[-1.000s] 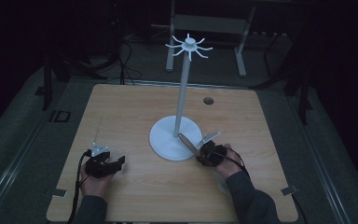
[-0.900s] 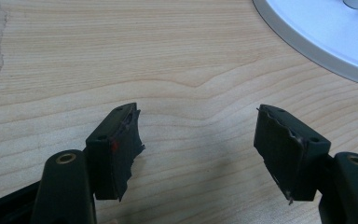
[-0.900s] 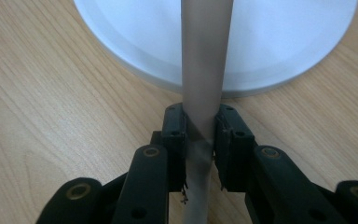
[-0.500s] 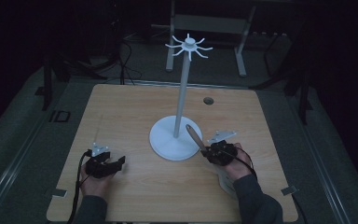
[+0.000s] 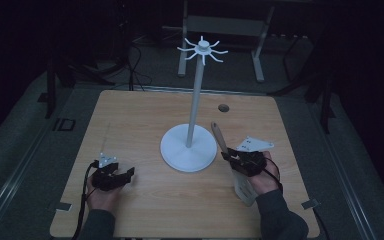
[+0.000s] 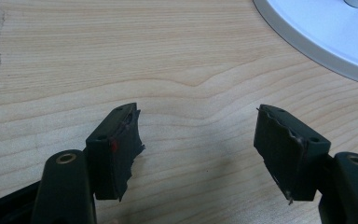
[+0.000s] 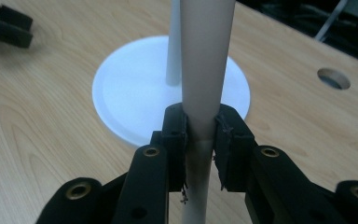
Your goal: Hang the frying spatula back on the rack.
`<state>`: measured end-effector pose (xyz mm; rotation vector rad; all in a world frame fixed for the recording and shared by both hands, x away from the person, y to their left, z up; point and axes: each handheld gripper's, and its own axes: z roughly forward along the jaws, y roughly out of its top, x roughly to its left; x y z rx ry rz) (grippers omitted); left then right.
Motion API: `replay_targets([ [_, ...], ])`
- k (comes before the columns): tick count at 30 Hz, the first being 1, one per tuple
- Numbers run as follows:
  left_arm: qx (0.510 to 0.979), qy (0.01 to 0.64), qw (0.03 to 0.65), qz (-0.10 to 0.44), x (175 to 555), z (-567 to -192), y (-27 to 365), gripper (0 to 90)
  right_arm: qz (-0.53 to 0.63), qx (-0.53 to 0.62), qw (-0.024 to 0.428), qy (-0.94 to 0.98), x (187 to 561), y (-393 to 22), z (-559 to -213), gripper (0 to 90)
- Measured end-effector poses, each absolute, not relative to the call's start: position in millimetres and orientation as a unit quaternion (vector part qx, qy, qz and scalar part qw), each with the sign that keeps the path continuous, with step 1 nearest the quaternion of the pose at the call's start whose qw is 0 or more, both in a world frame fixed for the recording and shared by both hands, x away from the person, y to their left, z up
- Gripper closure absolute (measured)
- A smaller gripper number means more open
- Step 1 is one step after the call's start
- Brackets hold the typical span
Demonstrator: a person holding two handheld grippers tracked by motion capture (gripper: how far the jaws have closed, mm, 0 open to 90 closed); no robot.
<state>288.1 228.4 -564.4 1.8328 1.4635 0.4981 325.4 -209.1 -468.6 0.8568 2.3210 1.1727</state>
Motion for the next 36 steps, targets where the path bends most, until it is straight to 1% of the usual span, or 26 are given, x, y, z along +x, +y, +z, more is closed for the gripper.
replay_targets([
  [14,0.707,0.572,0.368,0.196,287.8,-563.8,228.7,31.5,0.488,0.311,0.215,0.787,325.4,-200.8,-457.3,75.3],
  [23,0.708,0.571,0.366,0.196,287.8,-563.7,229.0,31.5,0.503,0.307,0.222,0.777,324.7,-195.2,-446.0,75.3],
  [36,0.709,0.571,0.366,0.195,287.6,-563.3,229.3,31.5,0.52,0.303,0.22,0.768,323.3,-192.5,-442.4,75.3],
])
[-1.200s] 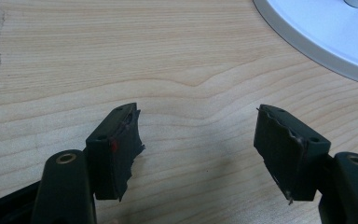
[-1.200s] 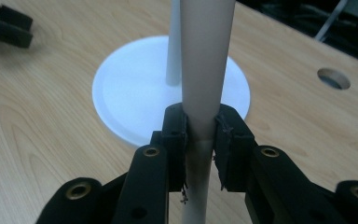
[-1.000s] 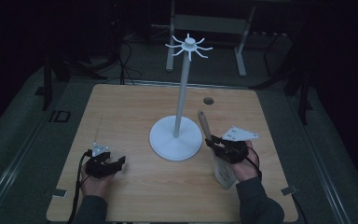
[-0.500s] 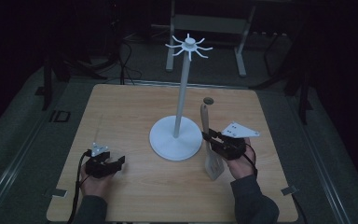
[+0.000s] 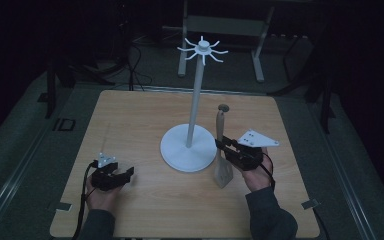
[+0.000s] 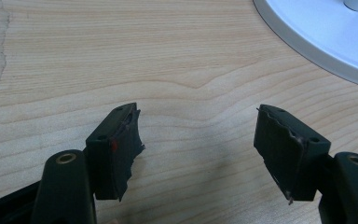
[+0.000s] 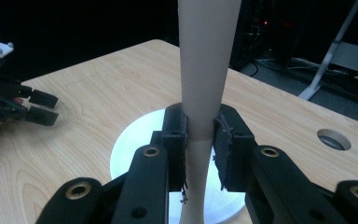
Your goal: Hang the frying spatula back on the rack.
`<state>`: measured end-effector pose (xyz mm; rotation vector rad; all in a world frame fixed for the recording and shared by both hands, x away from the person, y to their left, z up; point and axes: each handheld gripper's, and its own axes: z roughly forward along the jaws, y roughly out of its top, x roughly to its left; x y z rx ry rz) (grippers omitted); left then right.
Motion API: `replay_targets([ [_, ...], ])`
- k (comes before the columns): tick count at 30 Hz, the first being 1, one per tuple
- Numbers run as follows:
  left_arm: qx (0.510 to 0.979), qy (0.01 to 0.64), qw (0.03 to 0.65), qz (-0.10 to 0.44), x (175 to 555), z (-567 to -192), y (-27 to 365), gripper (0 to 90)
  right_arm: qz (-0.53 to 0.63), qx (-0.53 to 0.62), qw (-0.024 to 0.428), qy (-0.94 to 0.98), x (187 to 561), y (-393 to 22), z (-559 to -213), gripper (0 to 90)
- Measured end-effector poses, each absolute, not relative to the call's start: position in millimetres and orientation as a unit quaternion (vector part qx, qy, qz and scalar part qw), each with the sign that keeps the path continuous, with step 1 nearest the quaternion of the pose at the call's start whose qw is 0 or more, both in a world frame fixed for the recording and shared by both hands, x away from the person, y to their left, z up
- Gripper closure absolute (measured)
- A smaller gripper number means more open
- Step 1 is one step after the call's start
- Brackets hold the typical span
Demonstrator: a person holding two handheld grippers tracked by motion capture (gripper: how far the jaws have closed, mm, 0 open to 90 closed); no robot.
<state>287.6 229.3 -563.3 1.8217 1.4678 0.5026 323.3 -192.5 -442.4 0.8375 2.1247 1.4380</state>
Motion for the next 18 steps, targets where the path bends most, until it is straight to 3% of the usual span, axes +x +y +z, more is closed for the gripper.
replay_targets([
  [18,0.709,0.571,0.366,0.195,287.7,-563.3,229.4,31.5,0.536,0.292,0.219,0.761,323.4,-190.4,-433.3,75.3],
])
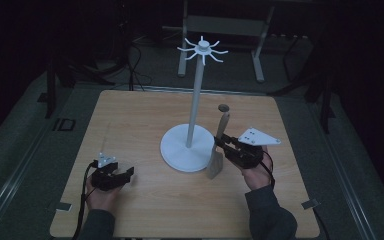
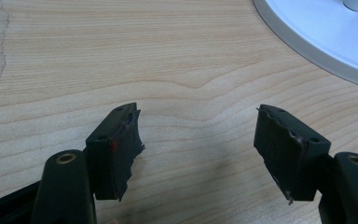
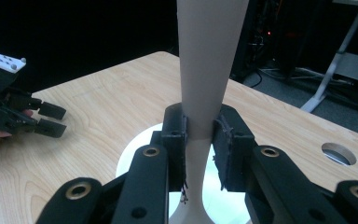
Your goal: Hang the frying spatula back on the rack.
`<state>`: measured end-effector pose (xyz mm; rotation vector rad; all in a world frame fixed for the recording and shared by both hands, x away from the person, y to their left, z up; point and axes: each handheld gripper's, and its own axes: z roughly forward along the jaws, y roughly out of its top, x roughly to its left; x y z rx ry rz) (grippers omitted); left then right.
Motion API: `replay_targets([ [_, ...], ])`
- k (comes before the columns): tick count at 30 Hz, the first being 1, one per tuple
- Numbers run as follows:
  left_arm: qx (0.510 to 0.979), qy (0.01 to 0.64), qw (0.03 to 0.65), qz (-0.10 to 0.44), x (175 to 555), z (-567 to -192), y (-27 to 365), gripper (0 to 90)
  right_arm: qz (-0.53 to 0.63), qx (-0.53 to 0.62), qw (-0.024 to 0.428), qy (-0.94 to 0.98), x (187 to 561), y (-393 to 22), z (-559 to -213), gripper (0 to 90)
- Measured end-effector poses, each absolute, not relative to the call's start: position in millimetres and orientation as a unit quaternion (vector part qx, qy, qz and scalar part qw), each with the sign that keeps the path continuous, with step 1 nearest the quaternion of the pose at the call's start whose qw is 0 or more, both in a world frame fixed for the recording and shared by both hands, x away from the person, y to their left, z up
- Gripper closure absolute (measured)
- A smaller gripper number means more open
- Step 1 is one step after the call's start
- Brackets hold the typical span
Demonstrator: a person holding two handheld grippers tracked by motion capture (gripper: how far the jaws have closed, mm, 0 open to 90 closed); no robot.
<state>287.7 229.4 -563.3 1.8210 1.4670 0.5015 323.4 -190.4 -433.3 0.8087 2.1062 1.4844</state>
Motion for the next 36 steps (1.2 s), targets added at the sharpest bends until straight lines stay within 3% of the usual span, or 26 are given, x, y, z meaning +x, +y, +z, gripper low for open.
replay_targets([
  [36,0.707,0.571,0.368,0.195,287.5,-562.9,229.8,31.5,0.555,0.289,0.24,0.742,332.0,-196.3,-392.4,75.3],
])
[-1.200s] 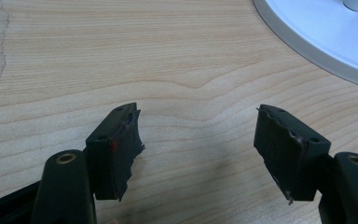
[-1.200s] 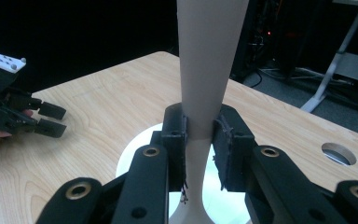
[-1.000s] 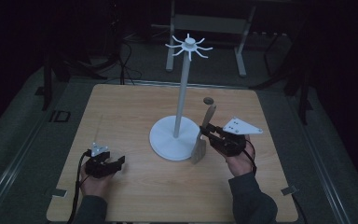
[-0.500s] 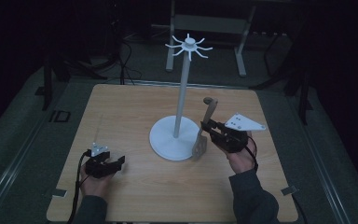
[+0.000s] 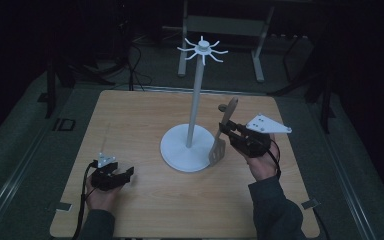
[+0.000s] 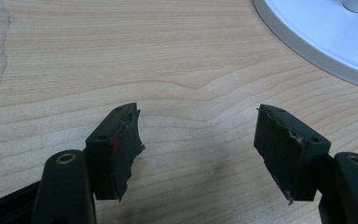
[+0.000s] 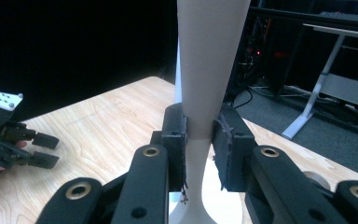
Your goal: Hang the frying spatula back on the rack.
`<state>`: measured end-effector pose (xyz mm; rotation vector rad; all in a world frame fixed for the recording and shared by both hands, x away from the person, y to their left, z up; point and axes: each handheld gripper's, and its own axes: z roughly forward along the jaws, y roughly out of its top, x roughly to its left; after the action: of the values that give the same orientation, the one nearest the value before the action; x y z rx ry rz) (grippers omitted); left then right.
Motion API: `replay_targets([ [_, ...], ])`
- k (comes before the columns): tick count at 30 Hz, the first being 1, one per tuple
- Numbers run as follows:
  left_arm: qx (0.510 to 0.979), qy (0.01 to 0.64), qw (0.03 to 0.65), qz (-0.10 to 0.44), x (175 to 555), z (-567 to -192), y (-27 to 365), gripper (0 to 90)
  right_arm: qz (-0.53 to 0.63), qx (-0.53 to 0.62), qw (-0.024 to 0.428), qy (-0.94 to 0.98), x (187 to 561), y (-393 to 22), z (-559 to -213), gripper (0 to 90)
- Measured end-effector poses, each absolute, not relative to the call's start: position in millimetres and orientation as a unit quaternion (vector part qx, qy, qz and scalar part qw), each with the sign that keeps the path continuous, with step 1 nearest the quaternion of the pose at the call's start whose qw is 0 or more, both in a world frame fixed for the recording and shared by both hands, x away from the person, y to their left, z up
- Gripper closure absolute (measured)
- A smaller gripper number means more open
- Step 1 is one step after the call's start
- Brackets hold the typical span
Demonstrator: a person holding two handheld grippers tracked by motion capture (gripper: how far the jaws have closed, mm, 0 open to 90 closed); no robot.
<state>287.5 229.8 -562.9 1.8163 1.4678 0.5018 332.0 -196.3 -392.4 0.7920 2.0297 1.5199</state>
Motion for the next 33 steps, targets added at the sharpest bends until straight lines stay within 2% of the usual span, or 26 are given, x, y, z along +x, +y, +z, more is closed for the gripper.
replay_targets([
  [33,0.706,0.572,0.369,0.195,287.5,-562.8,230.1,31.5,0.561,0.287,0.254,0.734,340.3,-180.8,-360.6,75.3],
])
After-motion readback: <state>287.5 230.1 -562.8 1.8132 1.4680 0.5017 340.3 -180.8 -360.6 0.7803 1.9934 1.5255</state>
